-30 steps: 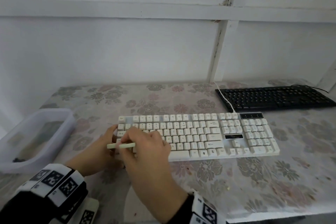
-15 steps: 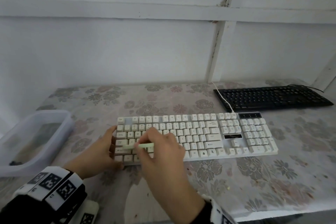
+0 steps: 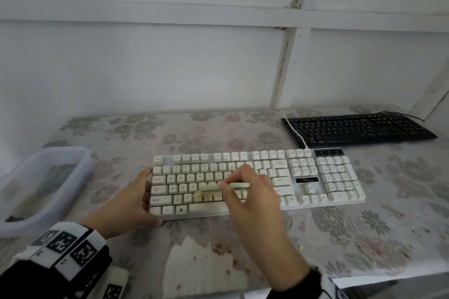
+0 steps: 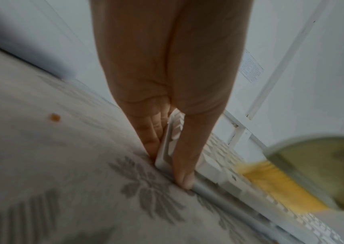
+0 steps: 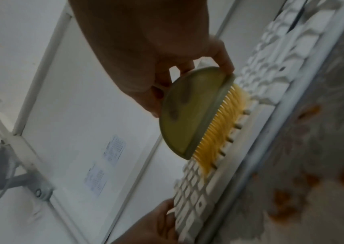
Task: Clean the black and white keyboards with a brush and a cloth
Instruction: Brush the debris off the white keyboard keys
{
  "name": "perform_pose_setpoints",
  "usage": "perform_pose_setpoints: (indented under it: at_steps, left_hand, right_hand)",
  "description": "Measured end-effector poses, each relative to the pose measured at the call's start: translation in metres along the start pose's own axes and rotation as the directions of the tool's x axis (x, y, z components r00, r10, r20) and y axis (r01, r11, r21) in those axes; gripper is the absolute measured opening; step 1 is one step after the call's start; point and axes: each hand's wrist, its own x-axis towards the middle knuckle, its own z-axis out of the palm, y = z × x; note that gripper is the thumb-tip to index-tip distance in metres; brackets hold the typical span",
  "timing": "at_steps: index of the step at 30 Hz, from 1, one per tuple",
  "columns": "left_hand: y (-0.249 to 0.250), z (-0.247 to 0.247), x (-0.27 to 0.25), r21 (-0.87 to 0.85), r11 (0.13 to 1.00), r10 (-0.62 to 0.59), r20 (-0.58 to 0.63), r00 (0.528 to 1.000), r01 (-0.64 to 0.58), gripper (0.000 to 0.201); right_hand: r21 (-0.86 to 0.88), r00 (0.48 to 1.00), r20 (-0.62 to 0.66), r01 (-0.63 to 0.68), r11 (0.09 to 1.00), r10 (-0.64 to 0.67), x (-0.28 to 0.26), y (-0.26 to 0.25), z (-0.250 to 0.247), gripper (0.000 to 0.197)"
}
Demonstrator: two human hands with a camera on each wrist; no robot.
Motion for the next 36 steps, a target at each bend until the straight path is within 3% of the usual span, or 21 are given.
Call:
perform_pose_setpoints:
  at_steps: [3,6,8,12,14,19,23,26,29,31,36]
  left_hand:
    - [0.001,0.001,0.000,0.004,1.000,0.010,-0.005,1.000,-0.010,0.103]
    - [0.000,0.000,0.001,0.006,1.000,0.014,-0.007,1.000,-0.014,0.103]
    - [-0.002,0.001,0.002,-0.009,1.000,0.021,-0.006,1.000,-0.021,0.104]
    - [-0.009,-0.001,0.004,-0.033,0.998,0.046,0.005,0.999,-0.046,0.101]
    - [-0.011,-0.001,0.005,-0.054,0.997,0.055,-0.001,0.999,-0.055,0.099]
    - [-0.013,-0.001,0.006,-0.084,0.995,0.045,0.014,0.999,-0.044,0.100]
    - [-0.013,-0.001,0.007,-0.068,0.997,0.037,0.017,0.999,-0.036,0.105]
    - [-0.014,-0.001,0.007,-0.047,0.999,0.022,0.013,1.000,-0.021,0.107]
    - [-0.013,0.000,0.007,-0.032,0.999,0.028,-0.001,1.000,-0.028,0.101]
    - [-0.012,0.000,0.006,-0.035,0.999,0.023,0.002,1.000,-0.023,0.100]
    - [-0.013,0.000,0.006,-0.011,1.000,0.005,-0.002,1.000,-0.005,0.109]
  right_hand:
    - [0.005,0.994,-0.085,0.062,0.998,-0.061,-0.001,0.003,-0.010,0.026]
    - [0.114,0.998,0.009,0.058,0.992,-0.059,-0.005,0.000,-0.005,0.013]
    - [0.096,0.997,0.018,0.076,0.992,-0.078,-0.006,0.004,-0.003,0.010]
    - [-0.031,0.994,-0.105,0.032,0.999,-0.035,0.000,0.023,-0.020,0.031]
    - [-0.030,0.987,-0.150,0.059,0.998,-0.063,0.001,0.025,-0.027,0.029]
    - [0.143,0.996,-0.033,0.088,0.986,-0.084,-0.002,0.027,-0.024,0.014]
    - [0.137,0.995,-0.100,0.003,0.991,0.011,0.008,0.052,-0.042,0.012]
    - [0.166,0.986,-0.163,0.048,0.985,-0.021,0.008,0.049,-0.053,0.016]
    - [0.235,0.996,-0.061,0.078,0.969,-0.065,0.001,0.036,-0.042,0.016]
    - [0.183,0.997,-0.038,0.070,0.981,-0.065,-0.002,0.041,-0.035,0.016]
    - [-0.034,0.958,-0.286,0.009,0.999,-0.018,0.007,0.060,-0.058,0.023]
